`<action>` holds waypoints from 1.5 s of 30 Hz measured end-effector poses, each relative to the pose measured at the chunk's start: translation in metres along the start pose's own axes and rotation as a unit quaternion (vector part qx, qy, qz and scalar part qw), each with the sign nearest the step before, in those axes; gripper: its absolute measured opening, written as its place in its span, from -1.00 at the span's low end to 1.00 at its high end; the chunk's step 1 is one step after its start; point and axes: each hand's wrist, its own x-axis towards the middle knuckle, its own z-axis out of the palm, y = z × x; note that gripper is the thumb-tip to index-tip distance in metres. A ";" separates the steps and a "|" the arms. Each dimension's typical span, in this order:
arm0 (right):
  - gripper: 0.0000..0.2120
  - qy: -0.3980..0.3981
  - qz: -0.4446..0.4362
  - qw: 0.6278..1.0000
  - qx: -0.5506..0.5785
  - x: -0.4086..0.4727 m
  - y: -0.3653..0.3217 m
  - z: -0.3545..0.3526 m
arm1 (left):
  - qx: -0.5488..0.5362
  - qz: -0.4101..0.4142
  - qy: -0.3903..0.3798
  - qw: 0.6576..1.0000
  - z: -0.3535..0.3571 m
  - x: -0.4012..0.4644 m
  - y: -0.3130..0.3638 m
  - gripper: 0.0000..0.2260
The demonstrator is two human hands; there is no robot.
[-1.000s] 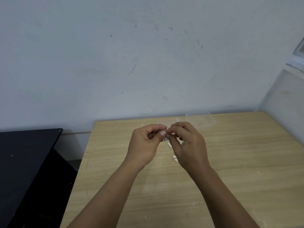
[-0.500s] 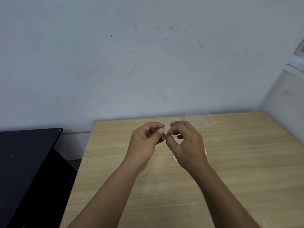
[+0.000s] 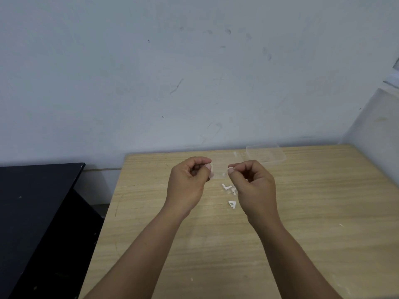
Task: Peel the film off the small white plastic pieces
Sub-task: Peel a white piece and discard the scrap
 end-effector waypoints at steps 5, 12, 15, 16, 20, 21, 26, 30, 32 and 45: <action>-0.86 0.072 0.091 0.990 0.076 0.007 0.031 -0.005 | 0.023 -0.023 0.009 0.999 -0.002 0.000 -0.019 -0.89; -0.90 0.069 0.240 0.966 -0.061 0.020 0.136 -0.032 | -0.006 -0.164 -0.005 0.986 -0.004 -0.007 -0.070 -0.91; -0.91 0.075 0.297 0.944 -0.123 0.019 0.172 -0.048 | 0.014 -0.210 -0.014 0.978 -0.004 -0.014 -0.090 -0.93; -0.90 0.073 0.310 0.938 -0.139 0.019 0.180 -0.052 | 0.018 -0.224 -0.013 0.974 -0.004 -0.016 -0.096 -0.94; -0.88 0.060 0.348 0.921 -0.164 0.025 0.202 -0.060 | 0.030 -0.264 0.002 0.964 -0.003 -0.019 -0.116 -0.94; -0.87 0.058 0.358 0.918 -0.160 0.029 0.205 -0.061 | 0.031 -0.272 0.006 0.962 -0.002 -0.019 -0.120 -0.94; -0.63 0.052 0.361 0.916 -0.168 0.040 0.220 -0.065 | 0.018 -0.289 0.022 0.957 0.004 -0.017 -0.128 -0.92; -0.60 0.032 0.322 0.914 -0.244 0.034 0.217 -0.068 | 0.005 -0.290 0.030 0.956 0.009 -0.013 -0.127 -0.90; -0.64 0.011 0.296 0.918 -0.263 0.031 0.214 -0.067 | -0.001 -0.293 0.039 0.955 0.011 -0.012 -0.128 -0.90; -0.65 -0.364 0.244 0.897 -0.061 -0.020 0.170 -0.011 | -0.070 -0.339 0.166 0.923 -0.008 -0.051 -0.138 -0.89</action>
